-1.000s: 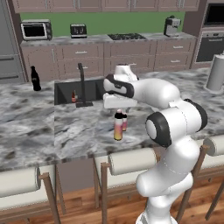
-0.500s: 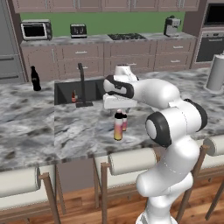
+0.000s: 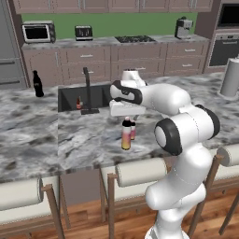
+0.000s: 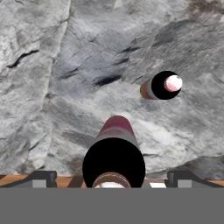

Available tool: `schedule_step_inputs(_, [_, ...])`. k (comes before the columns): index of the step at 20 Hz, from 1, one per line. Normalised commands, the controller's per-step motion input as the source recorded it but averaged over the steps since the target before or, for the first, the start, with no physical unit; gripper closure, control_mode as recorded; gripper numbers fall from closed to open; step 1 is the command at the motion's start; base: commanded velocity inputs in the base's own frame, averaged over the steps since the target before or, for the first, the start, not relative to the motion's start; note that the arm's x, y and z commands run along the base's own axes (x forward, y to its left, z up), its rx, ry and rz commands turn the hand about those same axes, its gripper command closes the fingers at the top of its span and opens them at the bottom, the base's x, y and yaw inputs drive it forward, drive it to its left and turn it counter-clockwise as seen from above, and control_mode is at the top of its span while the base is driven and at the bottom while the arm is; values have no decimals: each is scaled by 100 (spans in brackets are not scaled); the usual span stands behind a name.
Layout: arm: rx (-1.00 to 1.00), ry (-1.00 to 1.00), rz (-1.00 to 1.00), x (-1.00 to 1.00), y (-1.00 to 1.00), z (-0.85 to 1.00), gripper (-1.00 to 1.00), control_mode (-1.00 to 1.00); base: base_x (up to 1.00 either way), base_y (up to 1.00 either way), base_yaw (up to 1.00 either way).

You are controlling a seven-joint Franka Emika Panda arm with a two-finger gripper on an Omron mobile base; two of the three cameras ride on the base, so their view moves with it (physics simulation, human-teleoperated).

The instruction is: Place the large bottle from the dining counter next to the other large bottle outside the sink, and place the small bottle from the dining counter next to the other small bottle inside the sink.

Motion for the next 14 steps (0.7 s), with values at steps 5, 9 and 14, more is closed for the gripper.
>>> schedule_step_inputs(5, [0, 0, 0, 0, 1, -17, -100, -100, 0, 0, 0])
schedule_step_inputs(9, [0, 0, 0, 0, 4, -26, -100, -100, 0, 0, 0])
schedule_step_inputs(14, [0, 0, 0, 0, 1, -5, -100, -100, 0, 0, 0])
